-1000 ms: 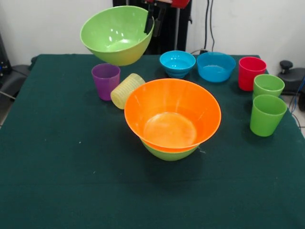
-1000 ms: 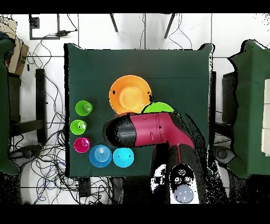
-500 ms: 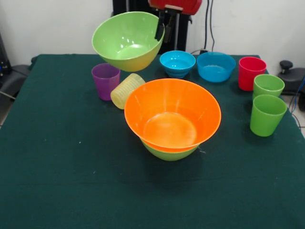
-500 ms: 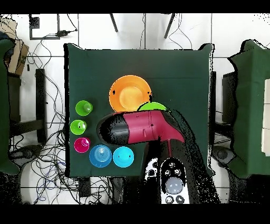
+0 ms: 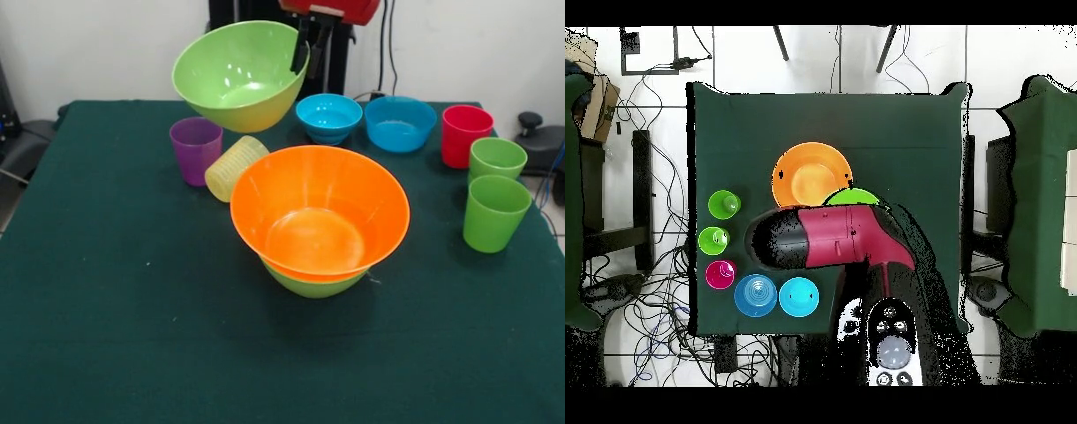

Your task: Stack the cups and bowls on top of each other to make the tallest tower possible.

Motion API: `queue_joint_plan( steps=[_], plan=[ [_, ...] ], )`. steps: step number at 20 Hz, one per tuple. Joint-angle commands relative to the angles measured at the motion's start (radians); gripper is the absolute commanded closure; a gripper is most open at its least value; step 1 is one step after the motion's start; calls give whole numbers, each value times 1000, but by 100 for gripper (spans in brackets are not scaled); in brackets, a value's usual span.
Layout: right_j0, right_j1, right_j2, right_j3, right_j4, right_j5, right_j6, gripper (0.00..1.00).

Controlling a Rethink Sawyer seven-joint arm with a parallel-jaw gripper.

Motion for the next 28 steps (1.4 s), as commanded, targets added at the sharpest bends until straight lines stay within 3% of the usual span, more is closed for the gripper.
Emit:
queue_joint_plan(
  steps=[1, 4, 14, 28],
  plan=[
    [13, -13, -1, -63, 38, 53, 126, 100],
    [11, -22, -8, -83, 48, 99, 105, 100],
    [28, 15, -31, -134, 52, 119, 124, 100],
    [133, 36, -52, -224, 79, 186, 143, 100]
  ],
)
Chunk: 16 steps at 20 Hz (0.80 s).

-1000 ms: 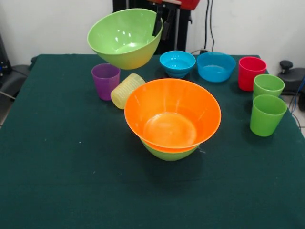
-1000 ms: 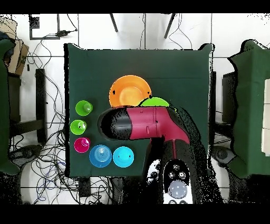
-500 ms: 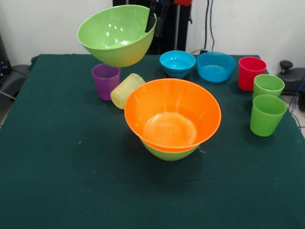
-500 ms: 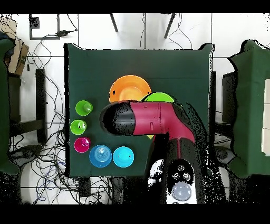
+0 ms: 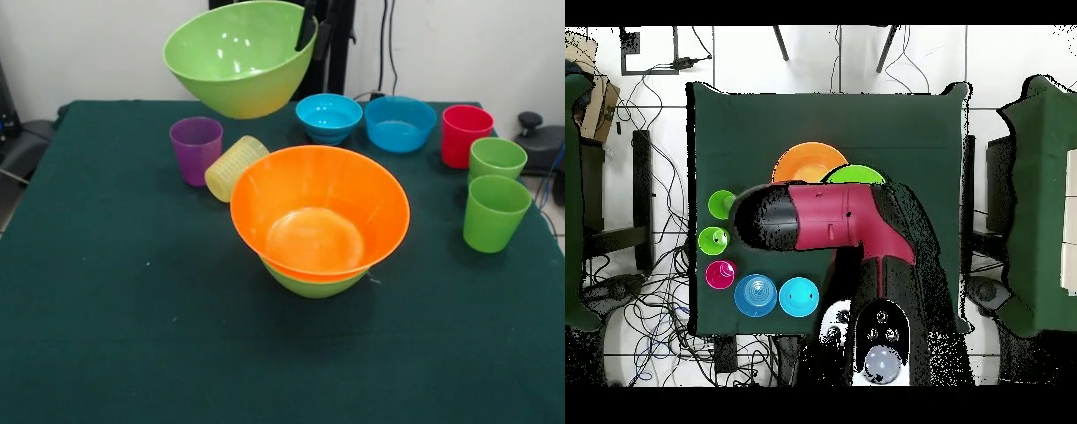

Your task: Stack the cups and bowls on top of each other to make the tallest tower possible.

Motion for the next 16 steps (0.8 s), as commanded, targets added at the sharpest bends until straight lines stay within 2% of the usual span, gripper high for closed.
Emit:
queue_joint_plan(
  steps=[1, 16],
  plan=[
    [57, 46, 26, -97, 18, 133, 144, 100],
    [70, 158, 52, -298, 46, 229, 61, 100]
  ],
)
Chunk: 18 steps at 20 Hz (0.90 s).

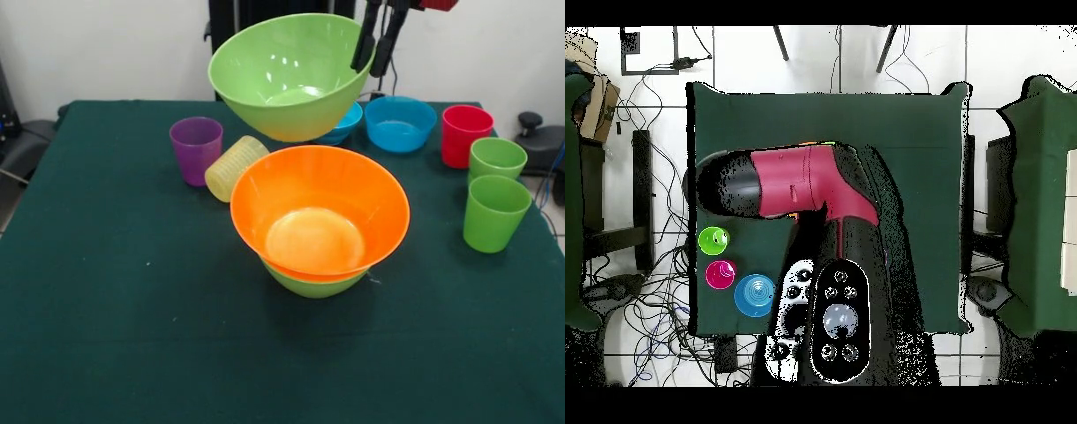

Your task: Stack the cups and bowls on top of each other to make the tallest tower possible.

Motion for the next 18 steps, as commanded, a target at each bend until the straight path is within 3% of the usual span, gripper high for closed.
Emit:
queue_joint_plan(
  steps=[1, 14, 18],
  plan=[
    [-2, 68, 56, -130, 13, 136, 57, 100],
    [3, 162, 70, -262, 16, 162, 44, 100],
    [9, 168, 69, -263, 21, 151, 44, 100]
  ],
)
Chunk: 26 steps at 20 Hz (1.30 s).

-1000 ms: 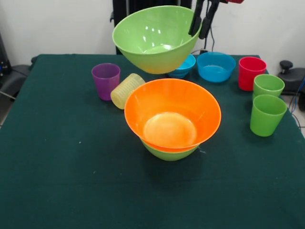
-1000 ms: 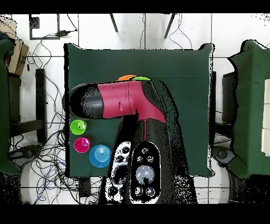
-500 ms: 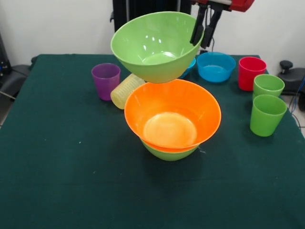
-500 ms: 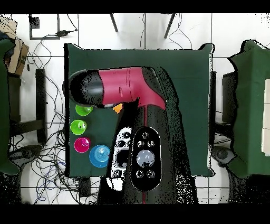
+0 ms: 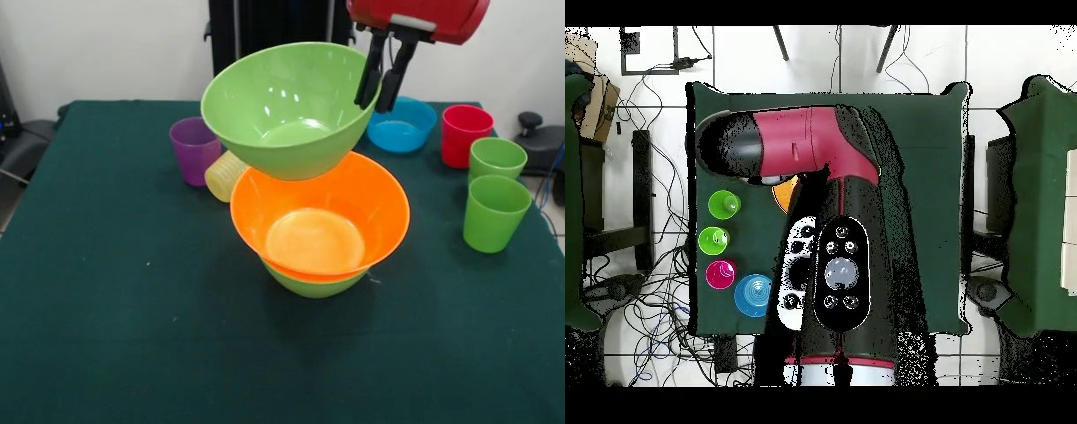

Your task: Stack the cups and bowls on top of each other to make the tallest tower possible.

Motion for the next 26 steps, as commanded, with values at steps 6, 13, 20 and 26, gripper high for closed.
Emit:
queue_joint_plan(
  steps=[6, 13, 20, 26],
  plan=[
    [21, 95, 64, -112, 16, 78, 60, 100],
    [34, 124, 53, -125, 23, 46, 88, 100],
    [49, 139, 41, -138, 28, 36, 94, 100],
    [58, 151, 26, -182, 13, 61, 73, 0]
  ],
)
